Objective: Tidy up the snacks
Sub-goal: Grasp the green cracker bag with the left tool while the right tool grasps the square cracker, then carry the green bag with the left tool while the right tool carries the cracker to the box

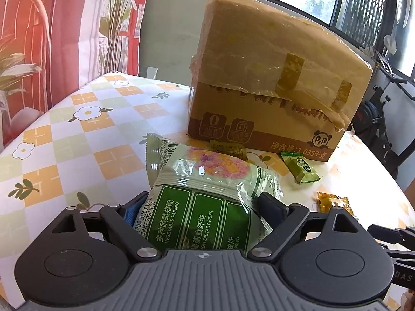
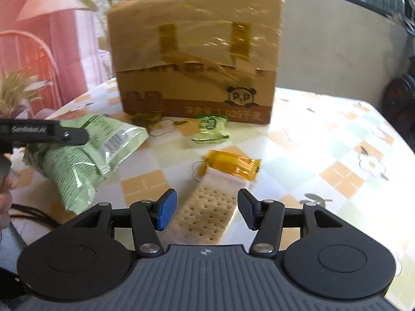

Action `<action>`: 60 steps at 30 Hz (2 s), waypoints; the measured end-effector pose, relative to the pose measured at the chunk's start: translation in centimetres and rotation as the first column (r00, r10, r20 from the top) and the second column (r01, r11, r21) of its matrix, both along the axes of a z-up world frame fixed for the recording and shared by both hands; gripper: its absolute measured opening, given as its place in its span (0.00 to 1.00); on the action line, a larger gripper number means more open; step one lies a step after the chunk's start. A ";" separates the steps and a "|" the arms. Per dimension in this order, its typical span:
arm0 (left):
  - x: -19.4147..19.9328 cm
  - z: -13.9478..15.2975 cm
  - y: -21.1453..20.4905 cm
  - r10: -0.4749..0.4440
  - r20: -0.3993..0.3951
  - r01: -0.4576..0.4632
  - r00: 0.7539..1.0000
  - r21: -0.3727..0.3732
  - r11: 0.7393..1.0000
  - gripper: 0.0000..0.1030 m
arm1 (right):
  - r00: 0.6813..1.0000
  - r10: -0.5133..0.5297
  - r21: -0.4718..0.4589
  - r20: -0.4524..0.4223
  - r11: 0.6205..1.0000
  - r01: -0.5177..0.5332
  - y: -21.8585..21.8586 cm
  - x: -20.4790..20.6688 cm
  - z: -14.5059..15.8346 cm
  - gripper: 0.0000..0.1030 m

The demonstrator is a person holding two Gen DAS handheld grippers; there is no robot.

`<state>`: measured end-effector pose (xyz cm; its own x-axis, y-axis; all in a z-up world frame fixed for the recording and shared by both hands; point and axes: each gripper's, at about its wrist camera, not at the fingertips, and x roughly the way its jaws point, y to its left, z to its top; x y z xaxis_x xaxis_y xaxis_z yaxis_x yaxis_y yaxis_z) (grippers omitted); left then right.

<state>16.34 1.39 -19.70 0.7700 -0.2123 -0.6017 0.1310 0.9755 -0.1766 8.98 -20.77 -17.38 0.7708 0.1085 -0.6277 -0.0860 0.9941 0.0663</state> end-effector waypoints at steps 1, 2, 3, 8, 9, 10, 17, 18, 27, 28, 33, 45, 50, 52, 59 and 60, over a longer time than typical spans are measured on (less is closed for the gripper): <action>-0.1 -0.1 0.1 -0.001 0.001 0.001 1.000 -0.004 1.000 0.88 | 1.000 -0.002 0.009 -0.011 1.000 0.002 -0.1 0.2 -0.2 0.54; -0.1 -0.1 0.1 -0.001 0.001 0.001 1.000 -0.008 1.000 0.89 | 1.000 -0.001 0.017 -0.021 1.000 0.001 0.0 0.2 -0.5 0.55; 0.0 -0.2 0.2 -0.001 0.001 0.001 1.000 -0.012 1.000 0.89 | 1.000 -0.005 0.020 -0.026 1.000 0.006 0.0 0.3 -0.7 0.56; 0.0 -0.4 0.1 -0.001 -0.001 0.001 1.000 -0.014 1.000 0.90 | 0.999 0.027 0.036 -0.034 0.999 -0.025 0.2 0.6 -1.6 0.58; 0.0 -0.4 0.1 -0.001 -0.003 0.001 1.000 -0.013 1.000 0.90 | 0.998 0.053 0.038 -0.037 0.998 -0.052 0.4 0.8 -1.8 0.57; 0.0 -0.4 0.1 -0.002 -0.002 0.002 1.000 -0.014 1.000 0.90 | 0.996 0.078 0.037 -0.034 0.996 -0.077 0.6 0.9 -1.8 0.57; -0.1 -0.4 0.0 -0.004 0.007 0.004 1.000 -0.006 1.000 0.90 | 0.966 0.256 -0.063 -0.038 0.964 -0.258 2.6 3.5 -1.9 0.47; -0.1 -0.5 0.0 -0.003 0.008 0.003 1.000 -0.004 1.000 0.90 | 0.963 0.268 -0.068 -0.034 0.961 -0.270 2.7 3.9 -2.0 0.47; 0.0 -0.6 -0.3 -0.003 0.016 0.002 1.000 0.020 1.000 0.91 | 0.960 0.281 -0.059 0.019 0.958 -0.279 2.5 4.4 -2.7 0.49; 0.0 -0.6 -0.3 -0.001 0.015 0.001 1.000 0.019 1.000 0.92 | 0.961 0.276 -0.056 0.023 0.960 -0.275 2.4 4.3 -2.6 0.51; 0.1 -0.6 -0.2 0.002 0.015 -0.002 1.000 0.021 1.000 0.92 | 0.960 0.269 -0.045 0.081 0.963 -0.266 1.9 3.0 -2.2 0.55; -0.2 -0.5 -0.7 -0.002 0.034 0.000 0.999 0.058 0.998 0.92 | 0.945 0.327 -0.082 0.033 0.943 -0.323 3.0 2.5 -2.6 0.54; -0.4 -0.4 -0.5 -0.007 0.050 0.004 0.999 0.053 0.999 0.88 | 0.939 0.342 -0.056 0.032 0.939 -0.340 2.7 2.9 -2.6 0.47; -0.6 -0.3 -0.4 -0.010 0.060 0.007 0.998 0.040 0.999 0.86 | 0.930 0.366 -0.060 0.037 0.930 -0.364 2.9 2.7 -2.7 0.47; -1.1 0.7 -0.2 -0.004 0.116 -0.001 0.993 0.038 0.999 0.82 | 0.942 0.319 -0.012 0.101 0.948 -0.319 1.9 2.4 -2.3 0.47; -1.4 1.1 -0.3 0.001 0.145 -0.010 0.989 0.060 0.998 0.82 | 0.945 0.309 -0.002 0.109 0.951 -0.310 1.6 2.3 -2.2 0.47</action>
<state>14.96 1.09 -18.64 0.8508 -0.1749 -0.4955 0.1458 0.9845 -0.0972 11.32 -19.15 -19.61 0.7599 0.3613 -0.5403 -0.3967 0.9163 0.0548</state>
